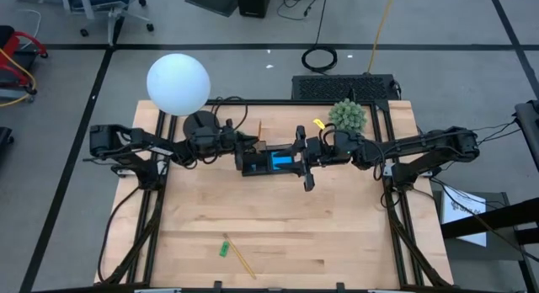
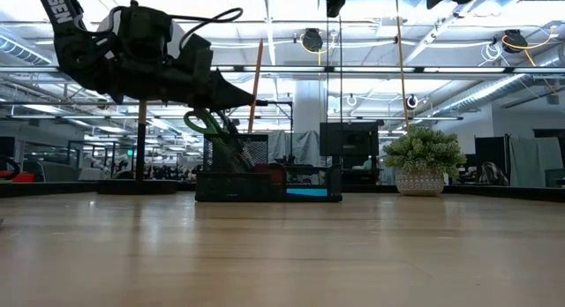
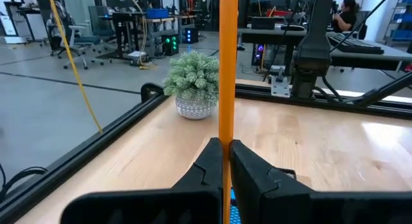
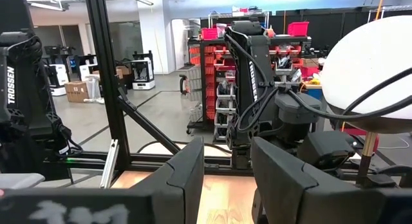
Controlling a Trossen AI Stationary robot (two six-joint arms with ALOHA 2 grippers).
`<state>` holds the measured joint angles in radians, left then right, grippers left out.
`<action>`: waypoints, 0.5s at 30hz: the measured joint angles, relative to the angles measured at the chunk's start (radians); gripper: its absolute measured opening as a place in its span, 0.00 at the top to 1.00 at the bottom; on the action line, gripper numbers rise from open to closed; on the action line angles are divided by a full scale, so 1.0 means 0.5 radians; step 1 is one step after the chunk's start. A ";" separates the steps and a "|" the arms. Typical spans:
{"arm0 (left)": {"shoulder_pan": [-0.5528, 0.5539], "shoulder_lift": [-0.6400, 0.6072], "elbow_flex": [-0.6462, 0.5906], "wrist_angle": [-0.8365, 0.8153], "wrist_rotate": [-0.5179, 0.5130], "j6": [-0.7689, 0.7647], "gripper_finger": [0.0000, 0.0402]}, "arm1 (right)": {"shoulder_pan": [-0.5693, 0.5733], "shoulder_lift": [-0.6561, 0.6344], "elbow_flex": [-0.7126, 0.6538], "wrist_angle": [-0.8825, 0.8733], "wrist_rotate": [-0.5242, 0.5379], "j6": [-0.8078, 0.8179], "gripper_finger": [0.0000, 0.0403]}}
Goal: Pick and place office supplies into organizer
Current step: Put the orange pencil into the black desk organizer
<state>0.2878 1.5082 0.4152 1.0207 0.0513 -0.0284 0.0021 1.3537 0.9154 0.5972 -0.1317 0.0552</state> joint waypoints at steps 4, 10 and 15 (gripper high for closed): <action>0.000 -0.001 0.000 -0.002 0.000 -0.017 0.98 | 0.000 0.000 0.000 0.000 0.000 0.000 0.71; 0.001 -0.001 0.001 -0.002 0.043 -0.053 0.96 | 0.000 0.000 0.000 0.000 0.000 0.000 0.71; -0.002 -0.008 0.001 0.007 0.061 -0.070 0.87 | 0.000 0.000 0.000 0.000 0.000 0.000 0.71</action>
<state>0.2867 1.5040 0.4156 1.0244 0.0819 -0.0634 0.0021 1.3537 0.9154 0.5971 -0.1318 0.0551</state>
